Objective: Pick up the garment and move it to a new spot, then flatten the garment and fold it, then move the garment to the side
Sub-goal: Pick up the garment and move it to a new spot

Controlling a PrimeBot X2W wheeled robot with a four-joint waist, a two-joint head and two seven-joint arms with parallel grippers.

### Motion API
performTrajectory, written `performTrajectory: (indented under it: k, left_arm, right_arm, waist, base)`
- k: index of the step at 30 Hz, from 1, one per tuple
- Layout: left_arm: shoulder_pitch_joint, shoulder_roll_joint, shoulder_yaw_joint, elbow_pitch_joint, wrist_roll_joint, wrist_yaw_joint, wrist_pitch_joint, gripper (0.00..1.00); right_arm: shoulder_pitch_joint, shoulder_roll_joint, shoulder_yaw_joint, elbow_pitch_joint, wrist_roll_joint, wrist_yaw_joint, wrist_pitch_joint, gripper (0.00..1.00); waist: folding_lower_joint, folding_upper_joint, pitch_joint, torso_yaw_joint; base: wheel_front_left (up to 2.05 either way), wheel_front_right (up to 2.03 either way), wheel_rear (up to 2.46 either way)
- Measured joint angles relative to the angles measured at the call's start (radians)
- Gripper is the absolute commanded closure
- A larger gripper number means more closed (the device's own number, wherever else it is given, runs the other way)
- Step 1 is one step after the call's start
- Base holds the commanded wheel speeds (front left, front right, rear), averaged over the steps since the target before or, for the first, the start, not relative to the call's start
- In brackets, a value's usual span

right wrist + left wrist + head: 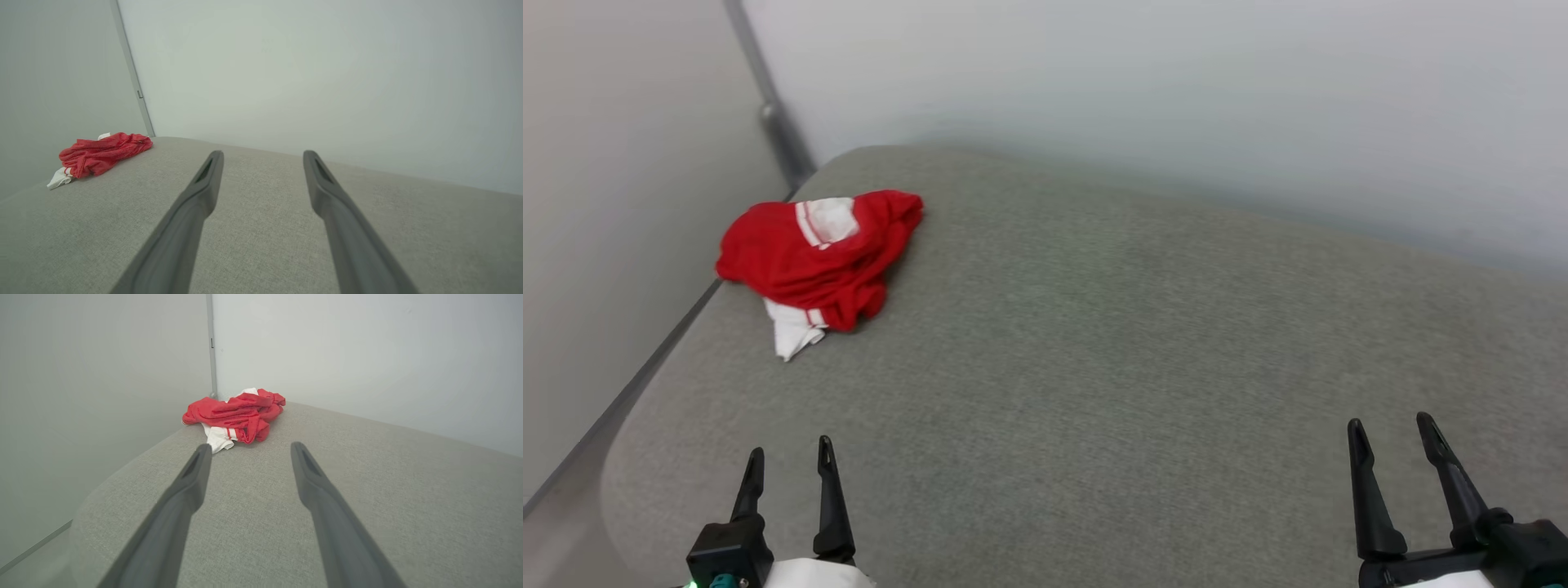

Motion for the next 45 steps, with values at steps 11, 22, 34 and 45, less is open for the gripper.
performTrajectory:
  k: [11, 22, 34, 45]
  left_arm:
    - [0.004, 0.0, 0.037, -0.001, -0.007, 0.003, 0.0, 0.0]
    - [0.012, 0.0, 0.047, -0.003, -0.027, 0.02, 0.0, 0.0]
    - [-0.286, 0.055, 0.163, 0.1, 0.006, -0.112, 0.0, 0.0]
    - [-0.787, 0.242, 0.323, 0.243, -0.021, -0.196, 0.0, 0.0]
  right_arm:
    - [-0.001, 0.0, 0.017, -0.007, -0.009, 0.0, 0.0, 0.0]
    - [-0.028, 0.0, 0.034, -0.002, -0.028, 0.0, 0.0, 0.0]
    - [-0.066, 0.0, 0.01, -0.037, -0.093, 0.0, 0.0, 0.0]
    - [-0.197, 0.0, -0.034, -0.146, -0.235, 0.0, 0.0, 0.0]
  waist:
    - [0.0, 0.0, 0.005, 0.142]
    - [0.0, 0.0, 0.031, 0.163]
    - [0.0, 0.0, 0.107, 0.122]
    - [0.0002, 0.0, 0.372, 0.022]
  base:
    - [0.0, 0.0, 0.0]
    - [0.0, 0.0, 0.0]
    - [0.0, 0.0, 0.0]
    - [0.0, 0.0, 0.0]
